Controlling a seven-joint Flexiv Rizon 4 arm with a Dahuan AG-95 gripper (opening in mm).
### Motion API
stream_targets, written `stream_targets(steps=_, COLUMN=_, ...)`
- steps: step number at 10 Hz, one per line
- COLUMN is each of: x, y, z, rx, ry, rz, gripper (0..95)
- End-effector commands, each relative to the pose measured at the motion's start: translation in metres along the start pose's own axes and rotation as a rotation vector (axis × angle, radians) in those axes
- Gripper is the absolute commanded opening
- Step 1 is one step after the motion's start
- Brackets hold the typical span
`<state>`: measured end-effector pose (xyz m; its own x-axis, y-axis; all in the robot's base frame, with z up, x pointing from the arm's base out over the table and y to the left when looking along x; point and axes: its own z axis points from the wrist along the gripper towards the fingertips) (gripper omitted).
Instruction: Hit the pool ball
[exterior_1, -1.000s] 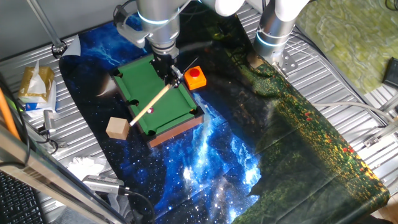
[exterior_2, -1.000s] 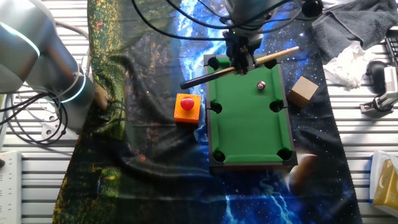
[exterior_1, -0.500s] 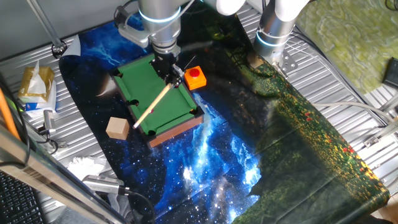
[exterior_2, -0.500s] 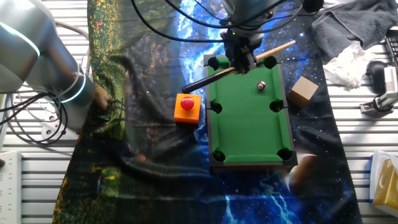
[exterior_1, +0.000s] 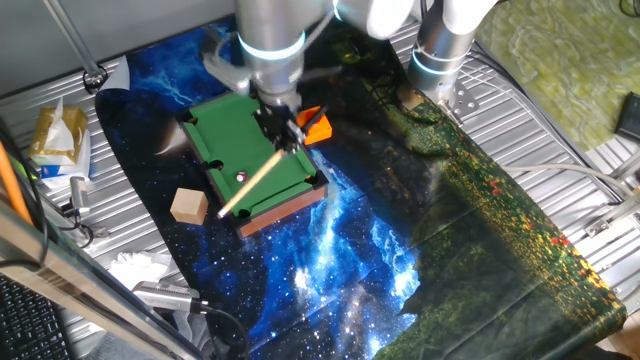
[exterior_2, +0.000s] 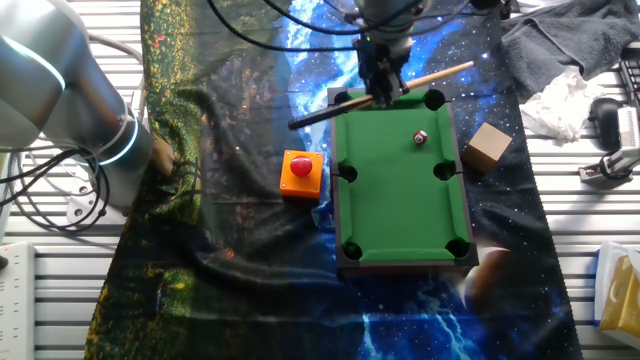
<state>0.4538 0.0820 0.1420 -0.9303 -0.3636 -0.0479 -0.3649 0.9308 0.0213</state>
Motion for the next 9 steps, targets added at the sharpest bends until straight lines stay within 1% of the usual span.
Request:
stream_targets(steps=1, x=0.002, y=0.0, z=0.007, rx=0.001, ry=-0.013, rz=-0.014, gripper=0.0)
stream_targets(steps=3, x=0.003, y=0.0, z=0.012, rx=0.003, ry=-0.025, rz=-0.017, gripper=0.0)
stream_targets(steps=4, x=0.003, y=-0.001, z=0.017, rx=0.003, ry=-0.034, rz=-0.017, gripper=0.0)
stream_targets(steps=7, x=0.003, y=-0.001, z=0.023, rx=0.004, ry=-0.036, rz=-0.013, gripper=0.0)
stream_targets(steps=9, x=0.003, y=-0.002, z=0.031, rx=0.004, ry=-0.039, rz=-0.011, gripper=0.0)
